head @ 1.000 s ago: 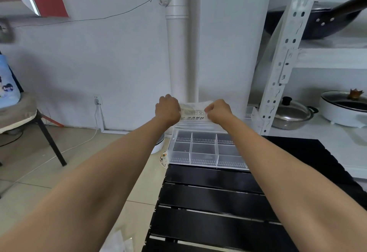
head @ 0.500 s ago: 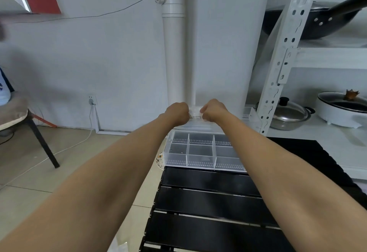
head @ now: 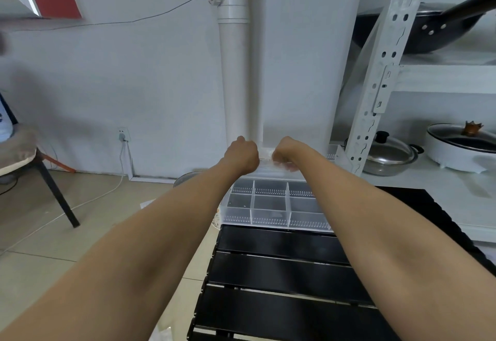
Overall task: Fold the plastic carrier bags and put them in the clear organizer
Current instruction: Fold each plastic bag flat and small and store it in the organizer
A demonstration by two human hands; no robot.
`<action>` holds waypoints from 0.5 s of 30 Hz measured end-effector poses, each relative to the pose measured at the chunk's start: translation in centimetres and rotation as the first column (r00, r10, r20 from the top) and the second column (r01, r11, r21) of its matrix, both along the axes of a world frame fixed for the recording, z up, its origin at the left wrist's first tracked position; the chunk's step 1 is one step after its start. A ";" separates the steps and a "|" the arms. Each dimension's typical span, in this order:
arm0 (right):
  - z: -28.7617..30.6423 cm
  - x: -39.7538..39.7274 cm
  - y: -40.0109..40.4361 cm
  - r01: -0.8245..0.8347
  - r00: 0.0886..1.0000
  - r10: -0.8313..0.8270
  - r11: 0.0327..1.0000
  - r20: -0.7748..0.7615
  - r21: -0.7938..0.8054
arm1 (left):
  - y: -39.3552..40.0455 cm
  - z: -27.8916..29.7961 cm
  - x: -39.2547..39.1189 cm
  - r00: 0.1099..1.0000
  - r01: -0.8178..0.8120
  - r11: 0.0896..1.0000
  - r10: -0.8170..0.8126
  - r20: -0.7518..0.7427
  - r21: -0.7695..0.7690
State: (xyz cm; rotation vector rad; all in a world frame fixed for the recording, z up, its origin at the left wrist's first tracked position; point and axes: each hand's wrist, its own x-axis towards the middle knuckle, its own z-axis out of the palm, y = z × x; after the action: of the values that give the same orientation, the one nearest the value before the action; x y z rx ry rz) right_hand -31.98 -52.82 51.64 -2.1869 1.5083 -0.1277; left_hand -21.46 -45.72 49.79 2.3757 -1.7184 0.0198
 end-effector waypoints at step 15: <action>-0.1 -1.5 3.5 0.041 0.998 -0.027 0.958 0.052 -0.283 | 5.0 1.2 -0.8 0.992 0.105 0.990 -0.097 0.087 -0.099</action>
State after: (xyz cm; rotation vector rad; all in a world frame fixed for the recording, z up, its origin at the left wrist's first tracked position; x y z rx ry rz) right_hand -33.51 -49.36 51.56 -2.3588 1.5832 -0.4301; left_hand -22.26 -40.75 51.02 2.2403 -1.8254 0.1881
